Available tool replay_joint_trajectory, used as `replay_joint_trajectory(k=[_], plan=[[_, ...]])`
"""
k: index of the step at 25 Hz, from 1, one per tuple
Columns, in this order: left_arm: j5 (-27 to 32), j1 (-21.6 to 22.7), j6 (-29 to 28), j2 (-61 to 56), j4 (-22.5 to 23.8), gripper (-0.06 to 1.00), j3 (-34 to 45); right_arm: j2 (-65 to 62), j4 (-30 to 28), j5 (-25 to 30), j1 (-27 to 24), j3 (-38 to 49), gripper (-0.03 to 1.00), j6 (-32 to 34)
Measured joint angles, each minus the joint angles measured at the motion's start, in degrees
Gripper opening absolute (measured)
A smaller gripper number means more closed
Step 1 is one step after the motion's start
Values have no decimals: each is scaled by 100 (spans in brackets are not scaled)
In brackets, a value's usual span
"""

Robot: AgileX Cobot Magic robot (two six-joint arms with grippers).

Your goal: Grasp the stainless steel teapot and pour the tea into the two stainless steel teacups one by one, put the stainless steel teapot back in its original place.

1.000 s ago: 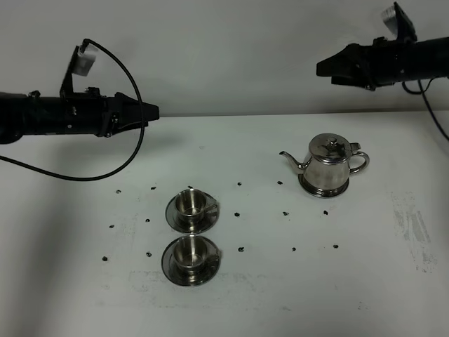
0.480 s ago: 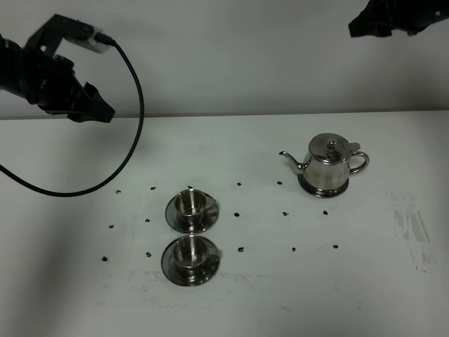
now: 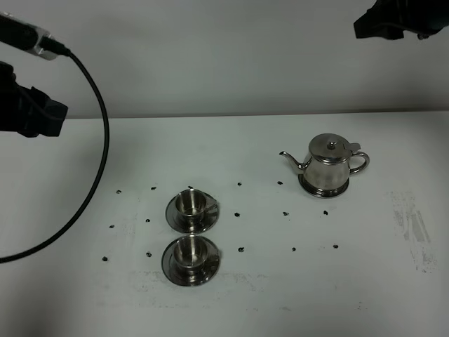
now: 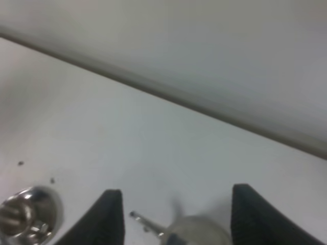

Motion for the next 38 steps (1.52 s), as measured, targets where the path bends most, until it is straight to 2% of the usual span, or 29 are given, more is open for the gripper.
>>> replay_joint_trajectory(k=[3, 6, 10, 13, 17, 22, 24, 29, 38], plan=[[-428, 51, -183, -544, -97, 49, 517, -594, 113, -744, 109, 1102, 45, -384], [-514, 82, -268, -1019, -97, 48, 955, -1069, 127, -1581, 201, 2190, 45, -713], [-100, 82, -473, -1652, -91, 48, 1550, -1493, 122, -2961, 302, 3360, 45, -939], [410, 82, -799, -2124, -14, 48, 1901, -1612, 127, -3616, 338, 3807, 45, -945], [1077, 82, -1492, -2857, 570, 48, 2234, -1626, 157, -3914, 433, 4104, 45, -926], [2226, 82, -2873, -3810, 1784, 44, 2357, -1626, 112, -4198, 714, 4292, 45, -926], [2635, 82, -3230, -4230, 2098, 41, 2357, -1631, 48, -4253, 840, 4310, 45, -926], [3159, 82, -3433, -5169, 2195, 39, 2479, -1631, -134, -4374, 1072, 4325, 45, -926], [3319, 82, -3676, -6681, 2252, 39, 3909, -1631, -184, -4420, 1139, 4325, 45, -926]])
